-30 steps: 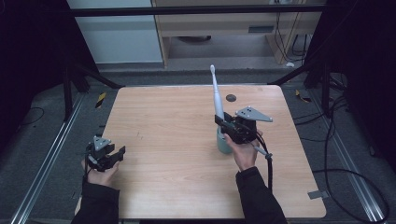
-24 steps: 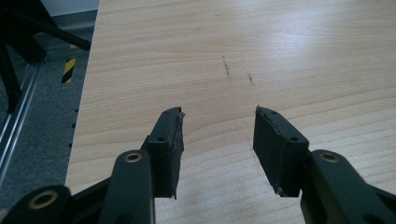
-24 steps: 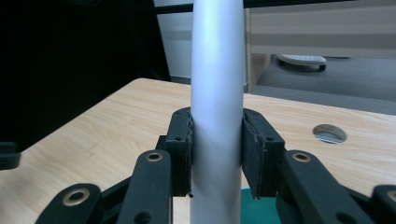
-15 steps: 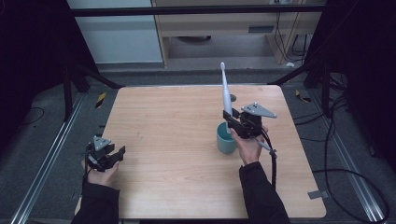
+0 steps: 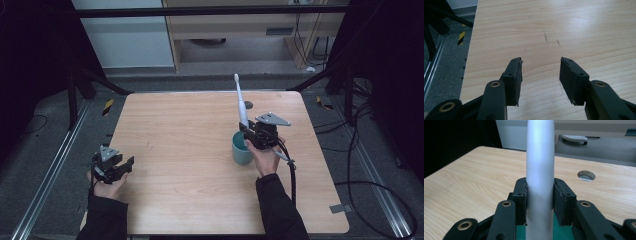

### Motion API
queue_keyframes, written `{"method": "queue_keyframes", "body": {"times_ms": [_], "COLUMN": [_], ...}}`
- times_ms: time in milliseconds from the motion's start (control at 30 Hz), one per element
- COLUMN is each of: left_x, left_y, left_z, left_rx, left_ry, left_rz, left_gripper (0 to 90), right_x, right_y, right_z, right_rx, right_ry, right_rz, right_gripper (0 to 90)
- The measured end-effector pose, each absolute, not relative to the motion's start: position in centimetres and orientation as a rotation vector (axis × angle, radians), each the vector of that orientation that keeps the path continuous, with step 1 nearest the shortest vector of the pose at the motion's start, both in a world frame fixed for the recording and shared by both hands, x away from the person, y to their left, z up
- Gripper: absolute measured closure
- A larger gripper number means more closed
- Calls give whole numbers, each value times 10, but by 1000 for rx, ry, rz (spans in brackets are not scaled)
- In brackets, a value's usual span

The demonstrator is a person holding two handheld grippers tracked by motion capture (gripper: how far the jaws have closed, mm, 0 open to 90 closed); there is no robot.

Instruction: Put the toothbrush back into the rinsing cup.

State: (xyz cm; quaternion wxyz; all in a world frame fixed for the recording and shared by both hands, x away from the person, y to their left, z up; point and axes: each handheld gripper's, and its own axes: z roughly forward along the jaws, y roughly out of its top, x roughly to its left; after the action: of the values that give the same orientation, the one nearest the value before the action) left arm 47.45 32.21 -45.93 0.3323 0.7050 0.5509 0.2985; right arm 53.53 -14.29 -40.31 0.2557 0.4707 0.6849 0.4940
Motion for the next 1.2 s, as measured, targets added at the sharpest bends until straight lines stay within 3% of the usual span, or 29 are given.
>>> {"method": "queue_keyframes", "body": {"times_ms": [1200], "left_x": [474], "left_y": [321], "left_z": [-459], "left_rx": [1845], "left_ry": [1437], "left_rz": [784], "left_gripper": [524], "right_x": [537], "right_y": [-135], "right_z": [-428], "right_rx": [1328], "right_ry": [1973], "right_rz": [1140], "right_gripper": [660]}}
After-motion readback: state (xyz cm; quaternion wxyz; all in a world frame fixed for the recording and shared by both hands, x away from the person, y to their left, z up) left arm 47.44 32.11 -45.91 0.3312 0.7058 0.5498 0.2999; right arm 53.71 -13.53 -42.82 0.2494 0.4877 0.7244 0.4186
